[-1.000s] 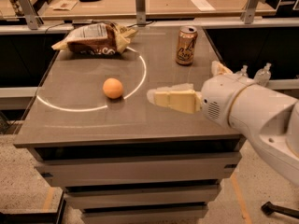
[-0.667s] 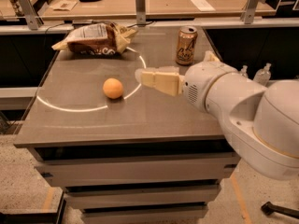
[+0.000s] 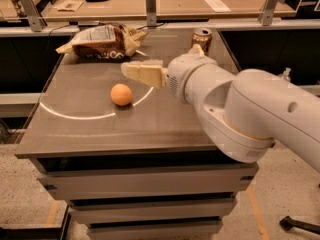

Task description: Move brown chip bag near orange can

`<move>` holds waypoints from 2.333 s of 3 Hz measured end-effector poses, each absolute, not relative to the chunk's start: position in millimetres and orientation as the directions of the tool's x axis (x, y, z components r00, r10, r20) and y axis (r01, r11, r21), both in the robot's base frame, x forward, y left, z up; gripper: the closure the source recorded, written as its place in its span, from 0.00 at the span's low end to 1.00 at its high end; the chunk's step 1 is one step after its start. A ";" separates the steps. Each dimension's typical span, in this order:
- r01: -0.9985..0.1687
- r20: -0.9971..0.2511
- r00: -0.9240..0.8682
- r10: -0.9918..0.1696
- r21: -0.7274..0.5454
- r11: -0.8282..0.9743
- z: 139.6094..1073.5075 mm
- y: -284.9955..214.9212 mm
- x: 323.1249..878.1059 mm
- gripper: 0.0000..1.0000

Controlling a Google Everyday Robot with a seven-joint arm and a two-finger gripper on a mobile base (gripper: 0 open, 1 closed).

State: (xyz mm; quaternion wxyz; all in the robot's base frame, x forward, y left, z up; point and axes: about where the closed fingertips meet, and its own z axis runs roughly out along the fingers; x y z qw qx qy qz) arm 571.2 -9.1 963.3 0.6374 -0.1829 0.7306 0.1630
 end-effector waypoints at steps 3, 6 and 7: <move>-0.617 -0.979 -0.084 -0.186 -0.095 0.781 928.1 94.0 644.4 0.00; -0.628 -0.973 -0.053 -0.223 -0.141 0.766 909.5 118.6 741.8 0.00; -0.651 -0.969 -0.046 -0.243 -0.155 0.743 886.5 115.5 756.8 0.00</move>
Offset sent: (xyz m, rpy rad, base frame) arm 0.0906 0.1192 -0.0364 -0.1321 -0.0029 0.2330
